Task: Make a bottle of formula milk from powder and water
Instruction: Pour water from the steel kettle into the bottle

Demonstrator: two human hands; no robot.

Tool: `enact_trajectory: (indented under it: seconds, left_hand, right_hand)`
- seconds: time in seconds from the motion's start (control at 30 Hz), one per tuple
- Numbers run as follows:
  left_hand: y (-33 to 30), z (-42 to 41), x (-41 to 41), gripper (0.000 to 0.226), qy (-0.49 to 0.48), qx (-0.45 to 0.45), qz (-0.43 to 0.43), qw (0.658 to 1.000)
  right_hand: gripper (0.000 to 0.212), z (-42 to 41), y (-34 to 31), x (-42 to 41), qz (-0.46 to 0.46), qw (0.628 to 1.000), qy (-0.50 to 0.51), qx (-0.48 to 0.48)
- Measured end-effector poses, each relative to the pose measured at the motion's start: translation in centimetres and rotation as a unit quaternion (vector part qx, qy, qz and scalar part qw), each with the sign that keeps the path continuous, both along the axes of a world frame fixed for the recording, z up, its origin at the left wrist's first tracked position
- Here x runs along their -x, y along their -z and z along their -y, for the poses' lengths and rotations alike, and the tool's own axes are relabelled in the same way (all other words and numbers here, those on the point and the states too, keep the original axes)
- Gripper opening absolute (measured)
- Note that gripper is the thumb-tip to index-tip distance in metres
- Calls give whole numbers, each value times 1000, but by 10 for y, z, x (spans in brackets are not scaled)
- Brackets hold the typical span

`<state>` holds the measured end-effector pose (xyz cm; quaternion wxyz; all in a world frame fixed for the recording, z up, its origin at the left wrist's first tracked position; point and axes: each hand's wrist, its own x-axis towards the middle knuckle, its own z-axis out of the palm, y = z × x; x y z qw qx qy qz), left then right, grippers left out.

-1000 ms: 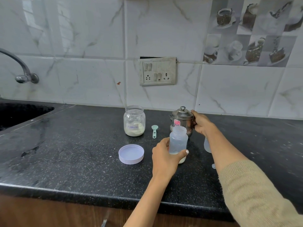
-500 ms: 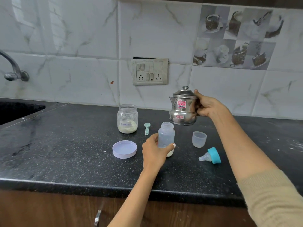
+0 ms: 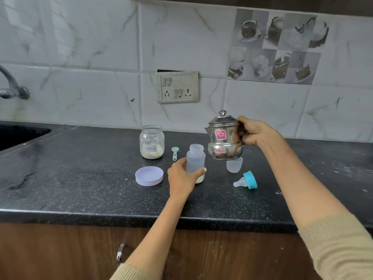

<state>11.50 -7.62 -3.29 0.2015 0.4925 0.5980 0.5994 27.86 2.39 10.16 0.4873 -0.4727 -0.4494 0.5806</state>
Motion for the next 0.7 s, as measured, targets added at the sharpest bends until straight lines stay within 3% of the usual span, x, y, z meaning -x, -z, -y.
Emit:
enact_trajectory:
  seconds: [0.7]
  left_hand:
    - [-1,4,1,51,-21,-5,6,1000]
  right_hand:
    - [28,-7,5,16,131,990,25,-41]
